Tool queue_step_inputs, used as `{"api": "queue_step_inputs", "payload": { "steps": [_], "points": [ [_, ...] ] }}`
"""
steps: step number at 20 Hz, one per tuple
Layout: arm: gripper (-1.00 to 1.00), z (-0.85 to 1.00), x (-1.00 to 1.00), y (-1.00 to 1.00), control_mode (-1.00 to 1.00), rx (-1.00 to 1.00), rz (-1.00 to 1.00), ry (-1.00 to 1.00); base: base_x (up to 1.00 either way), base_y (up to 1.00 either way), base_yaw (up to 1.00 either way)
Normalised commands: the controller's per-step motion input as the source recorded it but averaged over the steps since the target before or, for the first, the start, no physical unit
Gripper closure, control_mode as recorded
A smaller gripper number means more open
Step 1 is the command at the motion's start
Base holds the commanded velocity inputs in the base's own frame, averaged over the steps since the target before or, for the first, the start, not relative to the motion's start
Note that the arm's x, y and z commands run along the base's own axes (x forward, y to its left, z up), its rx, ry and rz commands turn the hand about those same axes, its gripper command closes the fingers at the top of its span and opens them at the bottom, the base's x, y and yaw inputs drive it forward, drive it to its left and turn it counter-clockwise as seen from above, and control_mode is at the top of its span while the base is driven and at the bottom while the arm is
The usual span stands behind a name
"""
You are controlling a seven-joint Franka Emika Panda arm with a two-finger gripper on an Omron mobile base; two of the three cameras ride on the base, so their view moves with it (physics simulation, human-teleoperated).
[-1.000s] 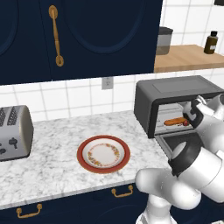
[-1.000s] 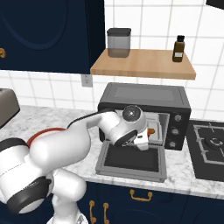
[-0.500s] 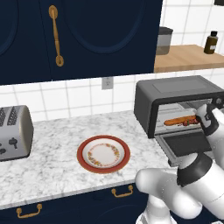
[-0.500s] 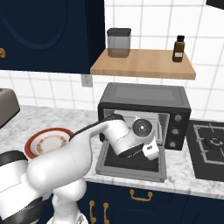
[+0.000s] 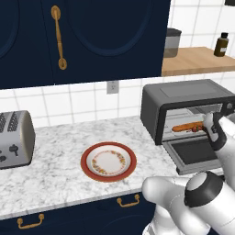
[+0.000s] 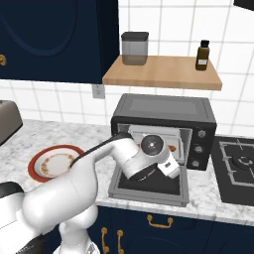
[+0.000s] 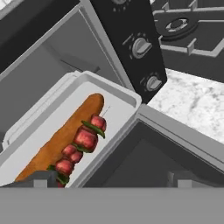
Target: Pick up the kebab skewer and baguette bread, and place them inside the toaster oven. Close the toaster oven door and start by setting the timer.
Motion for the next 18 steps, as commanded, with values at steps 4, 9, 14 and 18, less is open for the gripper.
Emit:
{"api": "queue_step_inputs", "payload": {
  "steps": [4,9,14,18],
  "points": [
    [-1.00,0.00,-0.02,-0.02,-1.00,-0.14,0.05,-0.05,0.00,0.00,0.00],
    [-1.00,0.00,0.00,-0.02,-1.00,-0.02,0.04,-0.03,0.00,0.00,0.00],
    [-1.00,0.00,-0.01,0.00,-1.00,-0.06,0.00,-0.08,0.00,0.00,0.00],
    [-1.00,0.00,-0.13,-0.06,-1.00,-0.20,0.17,-0.06,0.00,0.00,0.00]
  ]
}}
